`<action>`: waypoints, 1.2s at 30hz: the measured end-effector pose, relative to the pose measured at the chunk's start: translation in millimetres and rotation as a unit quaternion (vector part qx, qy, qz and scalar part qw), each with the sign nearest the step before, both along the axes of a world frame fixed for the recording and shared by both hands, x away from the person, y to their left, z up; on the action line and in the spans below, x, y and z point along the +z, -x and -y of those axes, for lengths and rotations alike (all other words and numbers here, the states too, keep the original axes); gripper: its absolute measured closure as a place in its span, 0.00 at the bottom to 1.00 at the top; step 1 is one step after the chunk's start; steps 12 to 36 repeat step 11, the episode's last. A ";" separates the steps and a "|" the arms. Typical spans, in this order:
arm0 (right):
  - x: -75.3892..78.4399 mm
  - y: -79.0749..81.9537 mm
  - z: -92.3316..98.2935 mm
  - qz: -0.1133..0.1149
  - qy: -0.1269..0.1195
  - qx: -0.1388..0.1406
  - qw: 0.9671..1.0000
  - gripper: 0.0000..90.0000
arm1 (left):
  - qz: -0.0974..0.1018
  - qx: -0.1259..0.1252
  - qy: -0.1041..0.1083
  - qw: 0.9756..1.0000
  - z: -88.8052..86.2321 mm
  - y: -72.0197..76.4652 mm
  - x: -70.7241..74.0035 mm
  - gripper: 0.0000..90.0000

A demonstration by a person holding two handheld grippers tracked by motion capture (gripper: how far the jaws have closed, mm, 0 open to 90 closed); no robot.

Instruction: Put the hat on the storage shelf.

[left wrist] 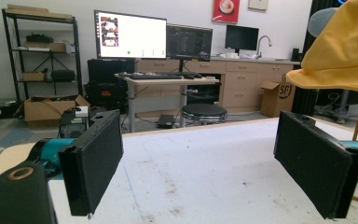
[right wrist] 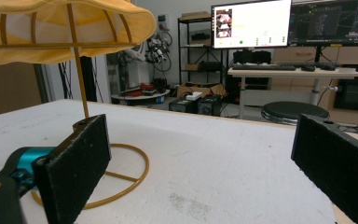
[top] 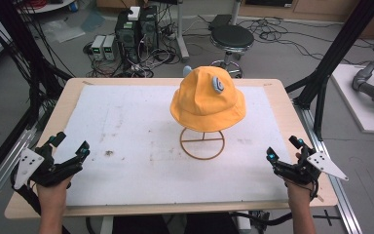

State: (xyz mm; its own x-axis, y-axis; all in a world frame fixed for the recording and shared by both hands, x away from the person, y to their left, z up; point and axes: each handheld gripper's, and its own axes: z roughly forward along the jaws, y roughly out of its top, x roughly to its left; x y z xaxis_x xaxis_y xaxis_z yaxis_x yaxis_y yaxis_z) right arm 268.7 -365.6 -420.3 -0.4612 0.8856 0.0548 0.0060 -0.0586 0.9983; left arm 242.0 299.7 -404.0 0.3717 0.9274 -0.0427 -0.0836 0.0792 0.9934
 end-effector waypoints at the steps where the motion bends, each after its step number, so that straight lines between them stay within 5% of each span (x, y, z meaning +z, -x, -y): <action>1: -0.1 -0.2 -0.2 -0.001 -0.001 0.001 1.000 0.05 | -0.001 0.000 0.001 1.000 0.0 -0.2 -0.1 0.18; 36: 1.7 0.7 -1.6 0.001 0.001 0.000 1.000 0.05 | 0.002 -0.004 0.000 1.000 0.6 0.4 0.6 0.18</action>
